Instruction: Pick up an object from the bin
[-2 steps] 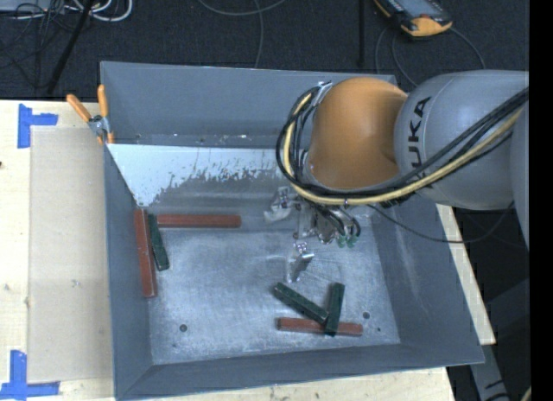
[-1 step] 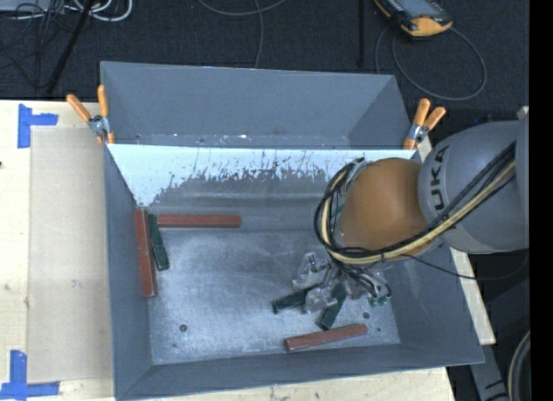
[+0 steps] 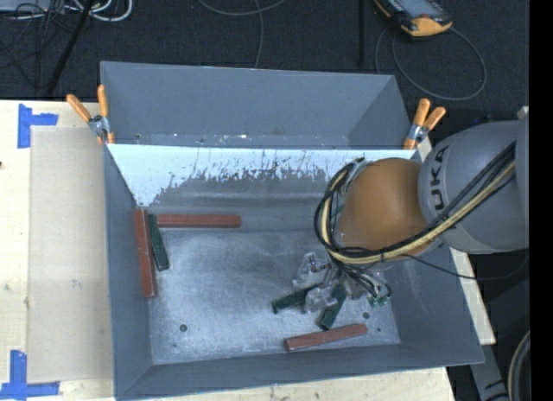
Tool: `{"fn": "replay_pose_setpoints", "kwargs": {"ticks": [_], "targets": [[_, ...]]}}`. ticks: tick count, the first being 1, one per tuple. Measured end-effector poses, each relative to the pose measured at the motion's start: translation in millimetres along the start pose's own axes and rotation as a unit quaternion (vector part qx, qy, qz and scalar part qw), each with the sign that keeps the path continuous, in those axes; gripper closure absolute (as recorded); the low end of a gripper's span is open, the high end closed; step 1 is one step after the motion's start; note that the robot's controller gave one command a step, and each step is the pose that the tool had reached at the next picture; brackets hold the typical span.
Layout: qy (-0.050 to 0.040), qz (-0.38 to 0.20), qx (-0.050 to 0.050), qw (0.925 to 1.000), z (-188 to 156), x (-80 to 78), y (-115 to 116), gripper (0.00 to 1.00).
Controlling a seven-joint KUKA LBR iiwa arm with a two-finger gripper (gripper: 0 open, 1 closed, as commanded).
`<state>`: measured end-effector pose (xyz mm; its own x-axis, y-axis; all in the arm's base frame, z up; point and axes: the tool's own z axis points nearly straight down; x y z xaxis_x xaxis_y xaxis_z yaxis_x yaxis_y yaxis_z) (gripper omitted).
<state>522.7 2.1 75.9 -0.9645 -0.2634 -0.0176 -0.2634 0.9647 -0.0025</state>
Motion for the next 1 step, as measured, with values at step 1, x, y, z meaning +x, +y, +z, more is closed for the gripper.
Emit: {"fn": "replay_pose_setpoints", "kwargs": {"ticks": [1], "targets": [[0.0081, 0.012, -0.001, 0.9999, -140.6, -20.7, 6.0, 1.00]]}}
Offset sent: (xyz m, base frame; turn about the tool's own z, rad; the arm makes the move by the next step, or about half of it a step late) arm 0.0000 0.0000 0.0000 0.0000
